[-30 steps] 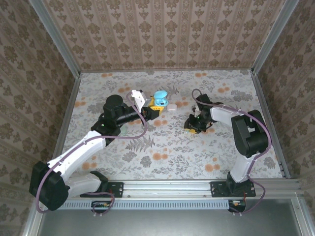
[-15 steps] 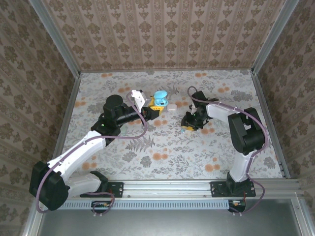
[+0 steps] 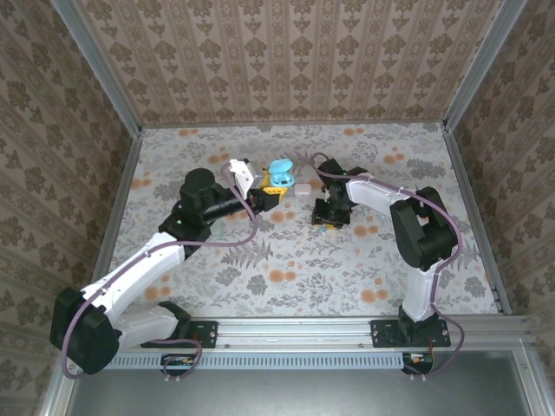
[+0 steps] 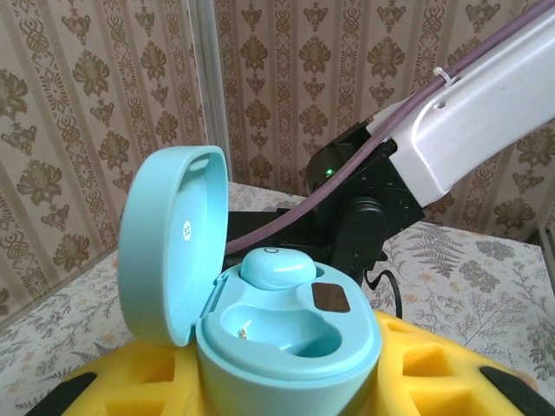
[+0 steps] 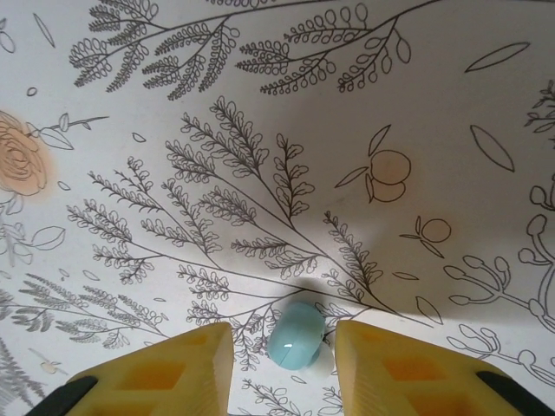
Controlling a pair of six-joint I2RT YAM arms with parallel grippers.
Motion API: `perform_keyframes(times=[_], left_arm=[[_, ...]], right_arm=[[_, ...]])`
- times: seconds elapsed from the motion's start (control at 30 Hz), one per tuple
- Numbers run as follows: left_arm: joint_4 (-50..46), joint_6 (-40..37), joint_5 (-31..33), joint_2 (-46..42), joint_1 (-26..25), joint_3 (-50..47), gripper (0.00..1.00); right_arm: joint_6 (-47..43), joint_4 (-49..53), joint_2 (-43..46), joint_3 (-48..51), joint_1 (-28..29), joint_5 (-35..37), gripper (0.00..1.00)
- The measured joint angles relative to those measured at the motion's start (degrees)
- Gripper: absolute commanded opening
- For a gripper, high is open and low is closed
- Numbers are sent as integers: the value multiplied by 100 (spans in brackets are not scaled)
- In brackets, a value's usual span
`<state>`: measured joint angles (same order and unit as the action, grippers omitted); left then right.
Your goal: Insert wireless bluetooth earbuds into charging case
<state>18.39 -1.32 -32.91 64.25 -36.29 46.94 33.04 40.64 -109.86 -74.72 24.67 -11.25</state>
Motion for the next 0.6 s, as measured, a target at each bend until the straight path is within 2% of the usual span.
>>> perform_keyframes(times=[0.6], left_arm=[[-4,0,20,-70,76,-122,26]], right_arm=[[20,356,-310,-334,203,319,28]])
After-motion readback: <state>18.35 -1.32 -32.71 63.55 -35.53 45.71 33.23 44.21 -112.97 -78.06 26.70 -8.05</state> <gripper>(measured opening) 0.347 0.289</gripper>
